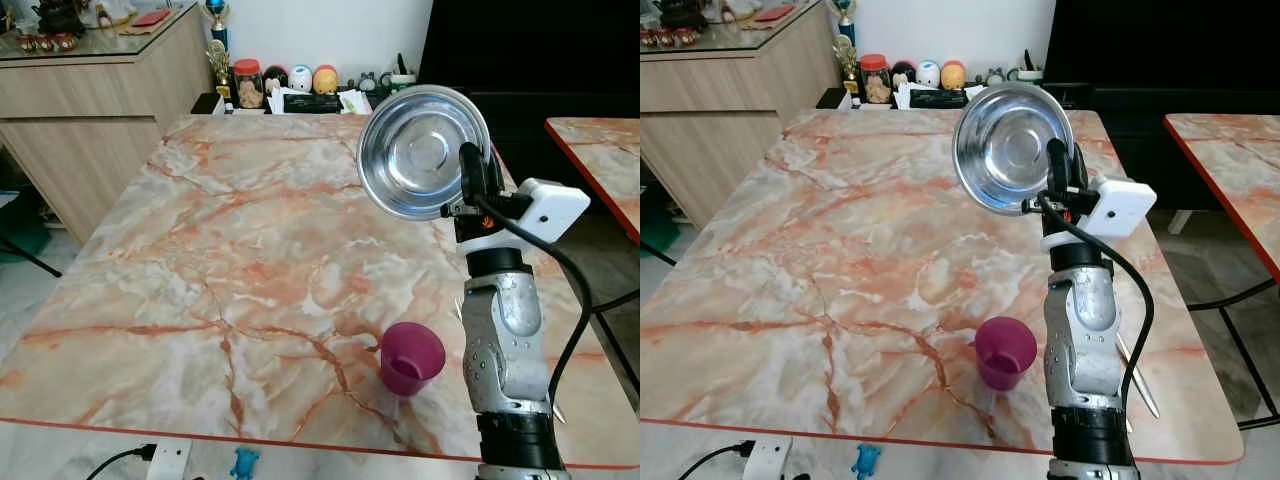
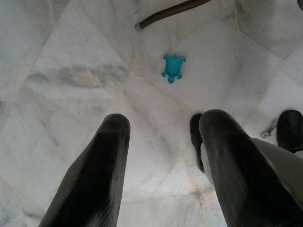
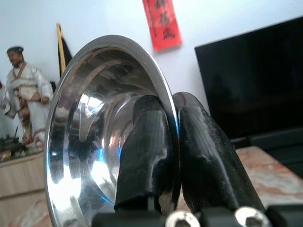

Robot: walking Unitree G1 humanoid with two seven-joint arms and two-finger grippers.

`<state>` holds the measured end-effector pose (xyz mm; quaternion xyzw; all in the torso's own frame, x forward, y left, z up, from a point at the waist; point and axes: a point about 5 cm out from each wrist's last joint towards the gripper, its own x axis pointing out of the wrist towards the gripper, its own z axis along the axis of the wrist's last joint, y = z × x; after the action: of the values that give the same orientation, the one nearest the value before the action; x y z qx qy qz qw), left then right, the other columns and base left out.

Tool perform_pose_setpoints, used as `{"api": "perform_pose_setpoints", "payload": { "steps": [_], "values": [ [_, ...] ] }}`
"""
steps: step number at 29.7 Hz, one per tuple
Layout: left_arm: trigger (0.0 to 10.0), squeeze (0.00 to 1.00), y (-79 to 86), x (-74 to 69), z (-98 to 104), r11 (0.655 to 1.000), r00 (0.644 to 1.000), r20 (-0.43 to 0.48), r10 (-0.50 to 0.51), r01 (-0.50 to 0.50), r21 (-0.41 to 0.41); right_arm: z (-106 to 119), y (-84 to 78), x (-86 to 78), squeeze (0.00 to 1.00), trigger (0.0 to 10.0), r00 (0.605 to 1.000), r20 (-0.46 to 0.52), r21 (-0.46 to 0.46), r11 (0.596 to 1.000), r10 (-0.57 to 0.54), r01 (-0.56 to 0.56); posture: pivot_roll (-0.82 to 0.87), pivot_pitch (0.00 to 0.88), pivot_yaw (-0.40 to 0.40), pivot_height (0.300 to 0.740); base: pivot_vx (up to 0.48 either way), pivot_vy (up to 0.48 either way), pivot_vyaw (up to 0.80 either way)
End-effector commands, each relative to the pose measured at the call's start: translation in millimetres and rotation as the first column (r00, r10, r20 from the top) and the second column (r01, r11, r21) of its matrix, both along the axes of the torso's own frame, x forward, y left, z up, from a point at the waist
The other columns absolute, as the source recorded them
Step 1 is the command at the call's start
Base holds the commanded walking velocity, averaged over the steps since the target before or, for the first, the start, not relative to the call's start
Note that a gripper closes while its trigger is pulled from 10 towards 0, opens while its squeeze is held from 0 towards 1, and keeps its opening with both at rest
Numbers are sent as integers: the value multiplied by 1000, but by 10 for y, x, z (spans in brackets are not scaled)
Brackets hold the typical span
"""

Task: Setting the table

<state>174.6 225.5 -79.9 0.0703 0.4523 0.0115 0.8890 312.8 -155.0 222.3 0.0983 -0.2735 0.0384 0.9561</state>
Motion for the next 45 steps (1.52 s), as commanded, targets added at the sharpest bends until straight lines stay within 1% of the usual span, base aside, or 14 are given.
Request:
{"api": "perform_pose_setpoints", "payload": {
  "steps": [1, 5, 13, 24, 35, 40, 45],
  "values": [
    [10000, 0, 21, -57, -20, 1000, 1000, -10, 8, -8, 0, 108, 30, -45, 0, 10000, 999, 53, -11, 1000, -6, 7, -18, 0, 28, 740, 0, 0, 0],
    [10000, 0, 6, -40, -11, 1000, 1000, 10, 7, -7, -2, 136, 34, -47, 0, 10000, 998, 61, -21, 1000, -23, 24, -14, 0, 23, 740, 0, 0, 0],
    [10000, 0, -23, -8, -3, 1000, 1000, 19, 0, 0, -4, 229, -15, -18, 0, 10000, 995, 93, -41, 998, -43, 47, -17, 0, 26, 740, 0, -288, 0],
    [10000, 0, -48, 13, 1, 1000, 1000, 28, 5, -5, -6, 287, -37, 22, 0, 10000, 993, 102, -47, 997, -56, 61, -18, 0, 24, 740, 0, -311, 0],
    [10000, 0, -64, 83, 33, 1000, 999, 52, 0, 0, -6, 275, -37, 29, 0, 10000, 993, 96, -41, 997, -62, 66, -17, 1, 27, 740, 0, -316, 0],
    [10000, 0, -72, 96, 37, 1000, 998, 55, -1, 1, -5, 249, -62, 42, 0, 10000, 993, 74, -46, 995, -90, 93, -18, 3, 28, 740, 0, -321, 0],
    [10000, 0, -85, 102, 38, 1000, 998, 57, -4, 4, -7, 222, -73, 51, 0, 10000, 994, 54, -39, 995, -90, 92, -19, 3, 27, 740, 0, -319, -559]
  ]
}}
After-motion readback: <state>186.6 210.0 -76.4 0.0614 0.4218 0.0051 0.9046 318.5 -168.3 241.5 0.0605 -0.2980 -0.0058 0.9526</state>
